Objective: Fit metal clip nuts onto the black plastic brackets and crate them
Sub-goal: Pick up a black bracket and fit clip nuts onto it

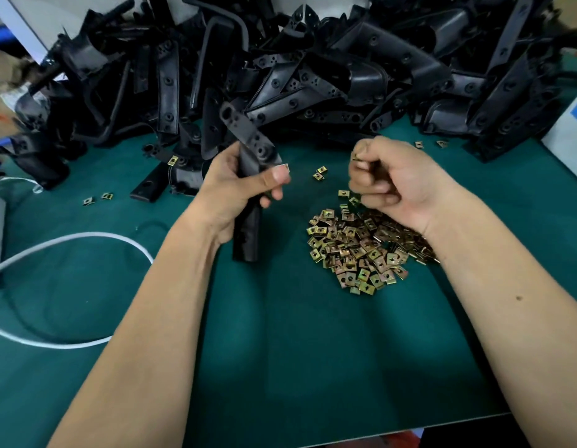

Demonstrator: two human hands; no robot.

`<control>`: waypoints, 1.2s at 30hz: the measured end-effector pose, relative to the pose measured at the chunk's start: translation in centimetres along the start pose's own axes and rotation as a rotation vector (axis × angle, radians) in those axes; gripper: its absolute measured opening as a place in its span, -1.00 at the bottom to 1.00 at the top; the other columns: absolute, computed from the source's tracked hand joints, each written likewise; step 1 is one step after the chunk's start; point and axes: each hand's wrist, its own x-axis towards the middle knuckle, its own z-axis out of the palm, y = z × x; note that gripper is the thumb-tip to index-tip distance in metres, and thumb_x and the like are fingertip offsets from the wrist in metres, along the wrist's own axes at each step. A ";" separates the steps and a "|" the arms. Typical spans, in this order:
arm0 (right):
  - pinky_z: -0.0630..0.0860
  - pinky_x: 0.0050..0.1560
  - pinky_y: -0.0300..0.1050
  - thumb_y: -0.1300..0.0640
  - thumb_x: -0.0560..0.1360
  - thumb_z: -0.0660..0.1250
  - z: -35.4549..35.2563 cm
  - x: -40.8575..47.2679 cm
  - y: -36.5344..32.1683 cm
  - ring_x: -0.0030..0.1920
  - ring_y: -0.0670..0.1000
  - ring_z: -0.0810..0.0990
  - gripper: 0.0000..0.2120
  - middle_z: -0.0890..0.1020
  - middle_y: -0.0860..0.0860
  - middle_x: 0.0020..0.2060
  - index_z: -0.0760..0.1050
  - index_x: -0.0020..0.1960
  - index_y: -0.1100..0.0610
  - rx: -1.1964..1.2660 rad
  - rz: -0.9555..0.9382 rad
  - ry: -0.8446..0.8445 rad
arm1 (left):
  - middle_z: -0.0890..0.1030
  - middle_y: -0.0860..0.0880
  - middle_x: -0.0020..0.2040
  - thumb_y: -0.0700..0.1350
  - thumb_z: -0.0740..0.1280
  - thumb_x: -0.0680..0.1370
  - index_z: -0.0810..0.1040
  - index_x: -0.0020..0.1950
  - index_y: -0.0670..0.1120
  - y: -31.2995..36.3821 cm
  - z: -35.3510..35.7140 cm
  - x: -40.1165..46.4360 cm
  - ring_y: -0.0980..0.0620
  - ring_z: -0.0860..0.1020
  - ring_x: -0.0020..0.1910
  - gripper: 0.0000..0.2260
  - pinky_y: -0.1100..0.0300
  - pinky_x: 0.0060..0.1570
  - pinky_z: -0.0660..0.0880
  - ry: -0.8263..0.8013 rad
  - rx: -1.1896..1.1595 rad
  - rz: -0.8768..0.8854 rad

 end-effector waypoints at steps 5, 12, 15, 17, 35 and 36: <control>0.22 -0.55 -0.28 0.39 0.52 0.21 0.8 0.3 0.9 -0.40 -0.06 0.41 -0.67 0.54 0.07 -0.35 0.30 -0.35 0.11 -0.081 -0.124 0.167 | 0.69 -0.04 -0.16 -0.17 0.67 0.30 0.55 0.00 -0.06 -0.4 0.6 0.1 0.08 0.55 -0.34 -0.60 0.28 -0.46 0.45 -0.101 0.179 -0.119; 0.51 -0.44 -0.25 0.44 0.55 0.35 1.7 0.1 1.2 -0.39 -0.01 0.60 -0.77 0.69 0.13 -0.29 0.46 -0.16 0.18 -0.130 -0.256 0.128 | 0.66 0.10 -0.12 -0.02 0.63 0.25 0.51 0.32 -0.13 0.1 0.0 -0.2 0.14 0.57 -0.24 -0.31 0.24 -0.41 0.47 -0.203 0.196 -0.140; 0.61 -0.33 -0.24 0.39 0.56 0.40 1.9 0.1 1.4 -0.32 0.00 0.67 -0.92 0.72 0.14 -0.21 0.57 0.03 0.27 -0.145 -0.300 0.082 | 0.66 0.03 0.01 -0.04 0.63 0.28 0.49 0.36 -0.13 0.3 -0.3 -0.3 0.12 0.58 -0.18 -0.30 0.22 -0.37 0.49 -0.253 0.186 -0.142; 0.63 -0.29 -0.23 0.35 0.56 0.41 2.0 0.1 1.5 -0.29 0.01 0.68 -0.90 0.72 0.15 -0.19 0.61 0.07 0.30 -0.147 -0.332 0.074 | 0.62 -0.01 0.02 -0.01 0.58 0.34 0.48 0.34 -0.14 0.4 -0.3 -0.3 0.11 0.55 -0.16 -0.37 0.22 -0.36 0.47 -0.262 0.136 -0.149; 0.66 -0.23 -0.15 0.42 0.52 0.43 2.3 0.1 1.9 -0.19 0.07 0.72 -0.80 0.73 0.10 -0.18 0.69 0.07 0.21 -0.248 -0.370 0.052 | 0.56 -0.02 -0.14 -0.12 0.48 0.49 0.54 0.23 -0.13 0.0 -0.3 -0.2 0.06 0.45 -0.27 -0.67 0.23 -0.45 0.40 -0.182 0.077 -0.159; 0.65 -0.23 -0.15 0.42 0.52 0.43 2.3 0.1 1.9 -0.20 0.07 0.72 -0.80 0.73 0.10 -0.19 0.69 0.07 0.21 -0.249 -0.370 0.054 | 0.56 -0.01 -0.14 -0.12 0.48 0.49 0.54 0.23 -0.13 0.0 -0.3 -0.2 0.06 0.45 -0.27 -0.67 0.23 -0.45 0.40 -0.183 0.082 -0.158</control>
